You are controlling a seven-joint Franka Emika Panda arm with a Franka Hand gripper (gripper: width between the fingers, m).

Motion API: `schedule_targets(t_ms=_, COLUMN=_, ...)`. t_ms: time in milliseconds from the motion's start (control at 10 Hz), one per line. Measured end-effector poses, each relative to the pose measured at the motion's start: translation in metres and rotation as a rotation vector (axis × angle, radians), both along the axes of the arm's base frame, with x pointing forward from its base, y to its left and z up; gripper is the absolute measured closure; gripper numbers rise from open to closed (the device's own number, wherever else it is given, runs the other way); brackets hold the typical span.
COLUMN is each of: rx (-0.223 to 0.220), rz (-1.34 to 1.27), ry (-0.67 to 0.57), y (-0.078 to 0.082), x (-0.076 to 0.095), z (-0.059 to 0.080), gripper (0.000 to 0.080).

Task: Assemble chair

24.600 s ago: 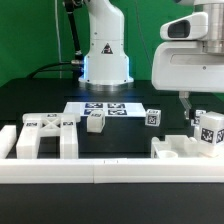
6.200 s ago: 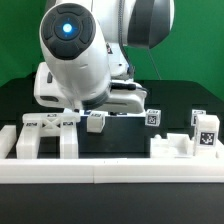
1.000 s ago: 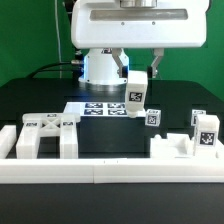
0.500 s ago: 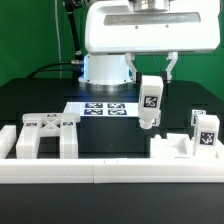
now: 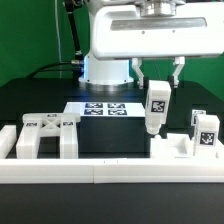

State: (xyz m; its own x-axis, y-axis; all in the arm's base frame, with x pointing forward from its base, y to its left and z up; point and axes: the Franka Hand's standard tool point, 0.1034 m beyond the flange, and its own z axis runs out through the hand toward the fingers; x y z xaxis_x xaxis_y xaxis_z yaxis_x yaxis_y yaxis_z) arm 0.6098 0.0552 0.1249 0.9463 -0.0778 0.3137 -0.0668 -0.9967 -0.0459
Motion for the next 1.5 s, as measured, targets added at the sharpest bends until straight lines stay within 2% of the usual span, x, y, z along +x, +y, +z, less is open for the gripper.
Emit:
schedule_targets(t_ms=200, rx=-0.013, rz=0.003, ry=-0.148, y=0.000, x=0.006, z=0.004, gripper=0.0508)
schedule_targets(t_ms=300, rx=-0.017, rz=0.004, ry=-0.162, y=0.000, x=0.002, z=-0.001, gripper=0.0508)
schedule_targets(t_ms=1100, rx=-0.026, rz=0.019, ry=-0.170, y=0.003, x=0.004, z=-0.015, gripper=0.0508)
schedule_targets(t_ms=1500, rx=-0.030, rz=0.024, ry=-0.152, y=0.005, x=-0.001, z=-0.027, gripper=0.0508)
